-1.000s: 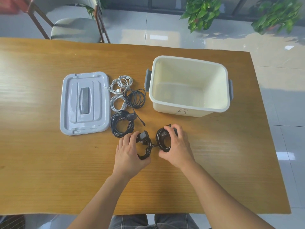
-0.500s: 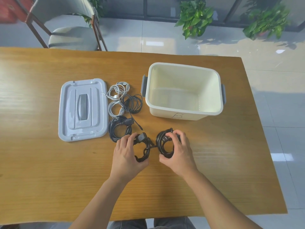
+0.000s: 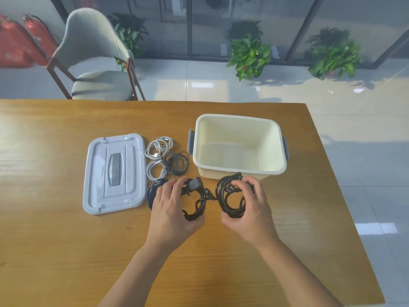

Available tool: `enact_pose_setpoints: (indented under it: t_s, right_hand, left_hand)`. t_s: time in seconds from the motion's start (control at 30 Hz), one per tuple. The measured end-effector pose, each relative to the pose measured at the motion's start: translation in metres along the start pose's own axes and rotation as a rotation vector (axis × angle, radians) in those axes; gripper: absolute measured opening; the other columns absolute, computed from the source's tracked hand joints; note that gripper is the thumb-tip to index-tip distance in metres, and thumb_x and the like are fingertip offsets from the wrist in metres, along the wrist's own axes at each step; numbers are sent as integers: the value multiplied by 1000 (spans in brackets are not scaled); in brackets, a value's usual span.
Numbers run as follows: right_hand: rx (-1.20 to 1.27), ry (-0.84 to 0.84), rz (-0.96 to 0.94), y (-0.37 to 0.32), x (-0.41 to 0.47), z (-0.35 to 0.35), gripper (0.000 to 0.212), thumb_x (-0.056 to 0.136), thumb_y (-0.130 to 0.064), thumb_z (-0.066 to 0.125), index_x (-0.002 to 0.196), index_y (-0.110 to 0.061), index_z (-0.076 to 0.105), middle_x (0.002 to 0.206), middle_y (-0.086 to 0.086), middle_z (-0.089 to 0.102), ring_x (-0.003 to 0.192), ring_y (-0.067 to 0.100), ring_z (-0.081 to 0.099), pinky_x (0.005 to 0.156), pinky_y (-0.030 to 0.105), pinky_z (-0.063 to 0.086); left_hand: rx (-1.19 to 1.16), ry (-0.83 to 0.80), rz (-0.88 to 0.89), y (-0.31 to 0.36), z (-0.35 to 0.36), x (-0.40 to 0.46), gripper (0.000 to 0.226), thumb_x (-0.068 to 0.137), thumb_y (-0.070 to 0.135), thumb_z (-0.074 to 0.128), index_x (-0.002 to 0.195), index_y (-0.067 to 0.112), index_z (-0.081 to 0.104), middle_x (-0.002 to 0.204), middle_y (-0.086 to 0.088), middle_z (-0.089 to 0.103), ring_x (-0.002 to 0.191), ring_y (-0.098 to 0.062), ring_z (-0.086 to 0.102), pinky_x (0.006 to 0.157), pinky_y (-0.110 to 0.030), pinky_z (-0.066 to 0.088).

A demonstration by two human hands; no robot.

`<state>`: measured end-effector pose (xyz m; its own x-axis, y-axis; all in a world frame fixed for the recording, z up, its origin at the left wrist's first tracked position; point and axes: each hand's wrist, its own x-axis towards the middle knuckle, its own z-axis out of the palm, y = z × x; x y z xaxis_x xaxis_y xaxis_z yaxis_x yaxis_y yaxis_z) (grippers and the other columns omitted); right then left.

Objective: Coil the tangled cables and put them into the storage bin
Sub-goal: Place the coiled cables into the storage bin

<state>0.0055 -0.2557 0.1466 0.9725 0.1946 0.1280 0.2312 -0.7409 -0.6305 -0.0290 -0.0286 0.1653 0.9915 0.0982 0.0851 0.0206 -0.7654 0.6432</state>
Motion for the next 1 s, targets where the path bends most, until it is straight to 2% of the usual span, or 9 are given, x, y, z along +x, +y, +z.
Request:
enact_pose_setpoints:
  t_s: [0.13,0.23,0.4,0.57,0.73,0.83,1.0]
  right_hand:
    - [43,91,-28,-11,14,-21,74,65,-37,85,133,-26,57,137,-8,43,117,18,57,89,36,58]
    - [56,126,-30,-16,29,-35,74,66,-33,88,133,-25,58,136,-7,44,114,19,58,86,40,59]
    - [37,145,2,-10,69,-51,71,66,-31,88,131,-23,60,136,-5,44,119,21,56,91,43,57]
    - [9,153,74,11,108,-52,72,68,-34,88,133,-23,58,136,-5,43,123,18,53,94,39,55]
    - [0,84,163,40,137,-41,71,71,-36,86,134,-25,57,136,-7,40,125,19,51,95,37,53]
    - [8,23,198,57,154,-33,66,70,-35,86,129,-27,57,134,-7,39,125,20,51,98,38,51]
    - [-27,-30,241,83,178,-21,65,68,-40,85,126,-29,56,130,-9,37,119,15,50,96,29,47]
  left_hand:
    - [-14,19,28,14,-15,17,94,67,41,89,148,17,47,135,1,52,127,-22,47,108,-37,43]
    - [-38,32,38,24,-20,35,95,67,40,90,149,18,47,135,3,52,125,-19,46,106,-32,41]
    - [-33,53,27,44,-13,78,95,66,39,89,148,15,48,133,-2,55,124,-25,47,105,-41,43]
    - [-24,27,9,54,11,123,93,68,36,90,147,11,48,131,-7,56,126,-31,47,105,-37,37]
    - [13,-54,-17,53,44,160,96,69,35,90,150,9,46,134,-9,54,125,-33,46,115,-42,33]
    - [62,-102,-25,51,60,180,99,68,40,88,152,15,42,138,-3,50,126,-27,44,108,-33,36]
    - [17,-186,-125,46,90,199,101,72,40,86,156,18,34,143,-2,44,131,-25,41,104,-32,38]
